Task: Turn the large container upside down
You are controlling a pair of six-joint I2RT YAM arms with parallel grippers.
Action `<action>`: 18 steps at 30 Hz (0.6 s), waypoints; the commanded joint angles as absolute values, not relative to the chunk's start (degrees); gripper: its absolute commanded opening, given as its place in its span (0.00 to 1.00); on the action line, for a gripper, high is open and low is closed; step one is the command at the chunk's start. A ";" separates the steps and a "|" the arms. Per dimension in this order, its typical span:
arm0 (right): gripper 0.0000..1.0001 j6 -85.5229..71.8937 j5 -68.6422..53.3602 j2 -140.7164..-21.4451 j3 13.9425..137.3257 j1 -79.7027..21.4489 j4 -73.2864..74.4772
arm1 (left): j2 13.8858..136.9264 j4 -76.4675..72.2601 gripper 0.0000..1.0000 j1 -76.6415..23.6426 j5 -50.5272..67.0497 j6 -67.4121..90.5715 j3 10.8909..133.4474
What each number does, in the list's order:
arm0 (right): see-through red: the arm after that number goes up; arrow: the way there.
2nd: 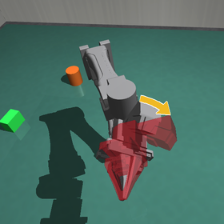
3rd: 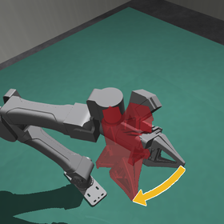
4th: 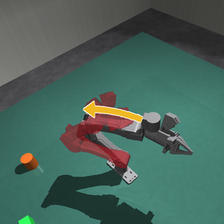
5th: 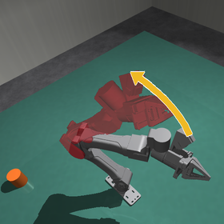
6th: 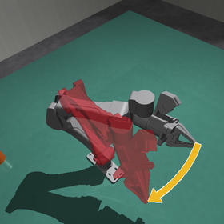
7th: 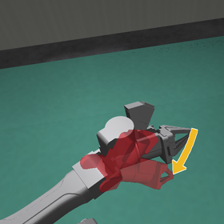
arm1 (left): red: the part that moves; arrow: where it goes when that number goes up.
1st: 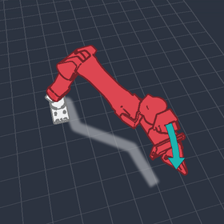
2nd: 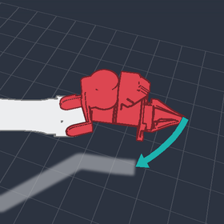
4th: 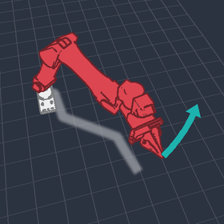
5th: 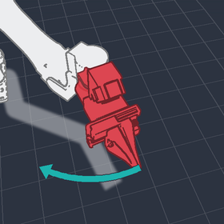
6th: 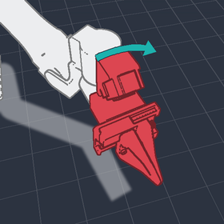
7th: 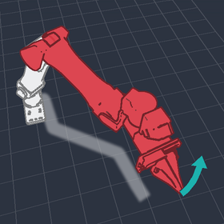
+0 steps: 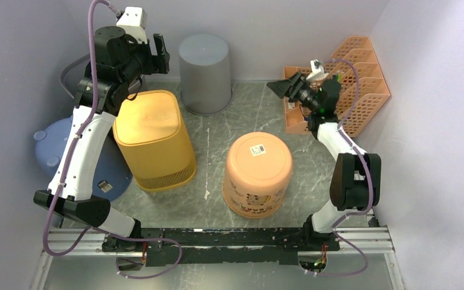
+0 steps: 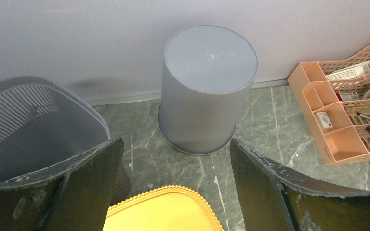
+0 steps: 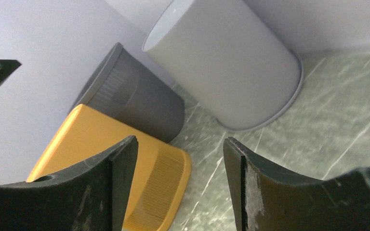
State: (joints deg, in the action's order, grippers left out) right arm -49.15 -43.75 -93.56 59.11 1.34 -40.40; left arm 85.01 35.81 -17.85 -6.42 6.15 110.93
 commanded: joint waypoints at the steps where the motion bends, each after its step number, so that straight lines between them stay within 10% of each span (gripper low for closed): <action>1: 0.66 -24.63 -32.65 -90.07 71.25 -5.14 -4.52 | 85.91 34.41 0.93 -17.99 -6.27 5.69 110.47; 7: 0.70 -12.42 -6.13 -87.14 80.92 -15.08 15.96 | 87.24 33.37 0.93 -16.58 -3.62 6.78 109.44; 18: 0.70 -9.73 6.62 -76.84 81.05 -23.60 31.28 | 90.42 34.17 0.94 -15.78 -2.98 7.06 112.18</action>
State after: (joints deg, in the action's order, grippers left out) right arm -12.47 -0.32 -83.44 80.55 -20.05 22.20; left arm 89.14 35.31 -16.53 -3.68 6.72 109.93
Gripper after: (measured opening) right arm 0.698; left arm 0.933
